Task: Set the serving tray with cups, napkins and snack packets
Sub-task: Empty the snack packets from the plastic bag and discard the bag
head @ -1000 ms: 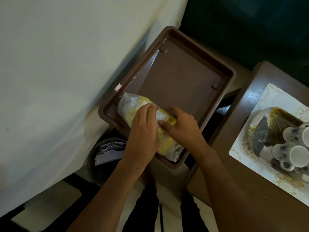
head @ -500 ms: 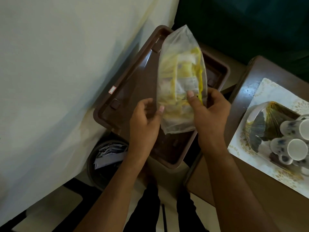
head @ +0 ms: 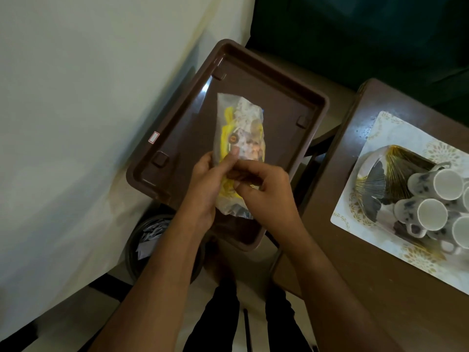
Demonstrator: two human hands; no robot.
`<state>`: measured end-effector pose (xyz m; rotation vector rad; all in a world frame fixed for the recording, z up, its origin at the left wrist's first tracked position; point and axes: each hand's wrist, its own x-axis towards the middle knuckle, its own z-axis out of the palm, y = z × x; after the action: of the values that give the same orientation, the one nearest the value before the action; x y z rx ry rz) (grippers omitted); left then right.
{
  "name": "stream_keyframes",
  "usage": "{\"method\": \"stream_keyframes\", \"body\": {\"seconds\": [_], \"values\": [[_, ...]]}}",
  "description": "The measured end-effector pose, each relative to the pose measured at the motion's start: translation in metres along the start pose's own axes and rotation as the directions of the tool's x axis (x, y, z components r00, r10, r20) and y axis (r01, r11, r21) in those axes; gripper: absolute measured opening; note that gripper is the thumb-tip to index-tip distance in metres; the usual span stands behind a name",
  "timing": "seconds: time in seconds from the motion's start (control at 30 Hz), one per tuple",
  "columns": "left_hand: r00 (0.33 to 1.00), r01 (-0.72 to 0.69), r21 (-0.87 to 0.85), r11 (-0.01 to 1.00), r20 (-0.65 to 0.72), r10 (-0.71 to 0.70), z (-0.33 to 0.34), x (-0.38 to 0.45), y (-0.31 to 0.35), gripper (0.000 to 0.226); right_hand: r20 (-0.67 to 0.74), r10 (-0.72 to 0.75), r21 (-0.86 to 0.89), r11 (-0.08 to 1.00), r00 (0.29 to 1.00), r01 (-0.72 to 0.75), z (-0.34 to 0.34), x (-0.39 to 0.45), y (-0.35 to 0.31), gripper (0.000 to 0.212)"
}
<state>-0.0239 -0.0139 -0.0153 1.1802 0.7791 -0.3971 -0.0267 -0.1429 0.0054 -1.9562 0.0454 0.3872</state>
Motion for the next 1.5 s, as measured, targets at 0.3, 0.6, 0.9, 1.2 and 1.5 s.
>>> {"method": "stream_keyframes", "body": {"seconds": [0.3, 0.6, 0.9, 1.2, 1.5], "values": [[0.986, -0.111, 0.011, 0.994, -0.122, 0.112, -0.002, -0.004, -0.005, 0.025, -0.276, 0.194, 0.029, 0.981, 0.941, -0.194, -0.02, 0.002, 0.013, 0.038], [0.995, -0.081, -0.042, 0.996, -0.061, 0.078, -0.02, -0.004, 0.007, 0.031, 0.136, 0.466, 0.611, 0.656, 0.875, -0.444, -0.025, 0.018, 0.013, 0.044], [0.942, -0.154, 0.144, 0.978, -0.277, 0.189, -0.027, -0.004, 0.004, 0.027, 0.032, 0.415, 0.642, 0.688, 0.909, -0.337, -0.026, 0.014, 0.01, 0.045], [0.972, -0.231, 0.093, 0.969, -0.031, 0.235, 0.0, -0.018, 0.017, 0.047, -0.163, 0.18, 0.356, 0.927, 0.97, -0.113, -0.013, 0.014, -0.005, 0.055], [0.93, -0.272, 0.297, 0.915, -0.165, 0.33, -0.009, -0.009, 0.02, 0.014, -0.031, 0.19, 0.395, 0.904, 0.981, -0.162, -0.009, 0.017, -0.003, 0.061]]}}
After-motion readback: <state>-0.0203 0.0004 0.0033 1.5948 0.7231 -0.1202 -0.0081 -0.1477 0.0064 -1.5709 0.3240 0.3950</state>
